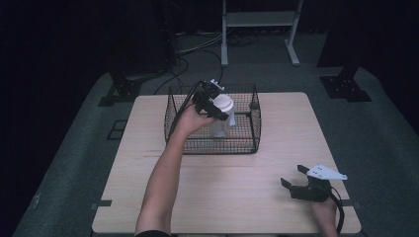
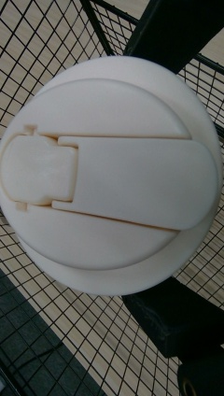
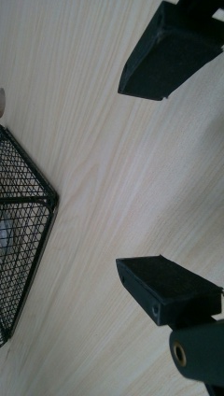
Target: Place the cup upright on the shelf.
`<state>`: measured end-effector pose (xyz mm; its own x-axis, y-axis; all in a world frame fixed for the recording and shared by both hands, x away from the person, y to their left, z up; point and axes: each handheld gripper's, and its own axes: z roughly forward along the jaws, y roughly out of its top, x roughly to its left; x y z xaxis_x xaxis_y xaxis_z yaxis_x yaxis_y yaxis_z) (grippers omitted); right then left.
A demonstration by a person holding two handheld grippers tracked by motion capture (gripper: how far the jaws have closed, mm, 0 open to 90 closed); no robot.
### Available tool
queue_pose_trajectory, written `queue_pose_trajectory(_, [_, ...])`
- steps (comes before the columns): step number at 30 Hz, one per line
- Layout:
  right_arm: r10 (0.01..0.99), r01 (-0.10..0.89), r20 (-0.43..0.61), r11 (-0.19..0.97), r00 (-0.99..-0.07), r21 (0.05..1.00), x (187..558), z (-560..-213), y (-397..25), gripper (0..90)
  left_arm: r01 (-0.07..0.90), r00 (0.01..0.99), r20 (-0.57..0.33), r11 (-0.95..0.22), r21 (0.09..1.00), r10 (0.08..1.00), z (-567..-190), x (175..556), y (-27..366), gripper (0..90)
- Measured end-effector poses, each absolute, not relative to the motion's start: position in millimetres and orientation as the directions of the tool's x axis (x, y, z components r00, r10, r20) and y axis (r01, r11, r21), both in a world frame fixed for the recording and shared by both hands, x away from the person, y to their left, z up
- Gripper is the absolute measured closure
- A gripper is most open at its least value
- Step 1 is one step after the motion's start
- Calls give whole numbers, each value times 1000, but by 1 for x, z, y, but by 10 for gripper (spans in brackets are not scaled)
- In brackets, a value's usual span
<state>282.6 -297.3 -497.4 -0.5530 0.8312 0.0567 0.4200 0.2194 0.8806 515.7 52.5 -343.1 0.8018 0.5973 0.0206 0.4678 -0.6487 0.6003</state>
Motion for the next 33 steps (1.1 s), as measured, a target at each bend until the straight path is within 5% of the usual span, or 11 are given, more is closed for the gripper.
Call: queue_pose_trajectory(33, [833,416,58,213,-550,884,282,-497,-298,129,450,795,55,-648,615,604,-330,499,78,22])
